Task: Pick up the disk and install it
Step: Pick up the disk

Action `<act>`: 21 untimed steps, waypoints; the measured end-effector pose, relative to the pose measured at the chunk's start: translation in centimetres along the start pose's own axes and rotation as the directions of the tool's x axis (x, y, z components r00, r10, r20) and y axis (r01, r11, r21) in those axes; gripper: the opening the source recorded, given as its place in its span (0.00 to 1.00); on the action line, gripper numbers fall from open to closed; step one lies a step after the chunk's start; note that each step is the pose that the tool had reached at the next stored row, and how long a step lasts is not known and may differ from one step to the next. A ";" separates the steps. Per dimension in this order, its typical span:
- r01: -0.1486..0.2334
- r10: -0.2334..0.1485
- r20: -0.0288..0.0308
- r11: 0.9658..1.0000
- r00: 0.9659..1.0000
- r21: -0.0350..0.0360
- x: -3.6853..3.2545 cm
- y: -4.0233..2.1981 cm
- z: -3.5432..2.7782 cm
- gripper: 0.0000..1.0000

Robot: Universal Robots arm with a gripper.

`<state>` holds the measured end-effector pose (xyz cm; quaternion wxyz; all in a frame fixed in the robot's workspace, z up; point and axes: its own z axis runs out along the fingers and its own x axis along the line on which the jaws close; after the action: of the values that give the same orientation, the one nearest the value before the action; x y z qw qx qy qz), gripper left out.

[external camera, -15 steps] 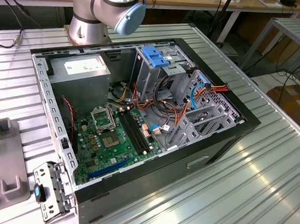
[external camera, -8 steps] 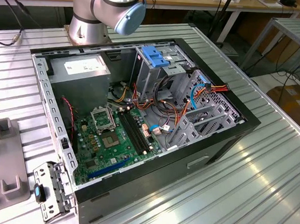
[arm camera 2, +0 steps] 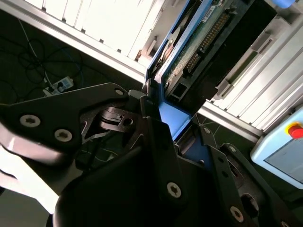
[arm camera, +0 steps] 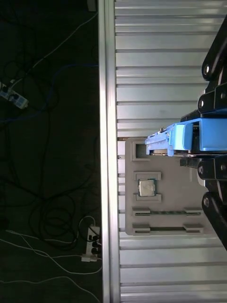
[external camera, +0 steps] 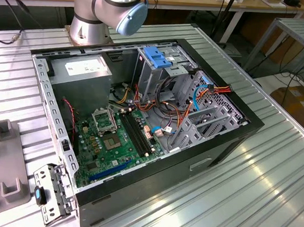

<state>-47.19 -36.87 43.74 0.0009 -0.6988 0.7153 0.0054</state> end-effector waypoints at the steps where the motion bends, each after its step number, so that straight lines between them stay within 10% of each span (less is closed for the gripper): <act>1: 0.000 0.000 0.000 1.000 1.000 0.000 0.00 0.00 -0.16 0.37; 21: 0.000 0.000 0.000 1.000 1.000 0.000 -0.03 0.02 -3.72 0.37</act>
<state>-47.19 -36.87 47.46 0.0009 -0.6988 0.7153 0.0057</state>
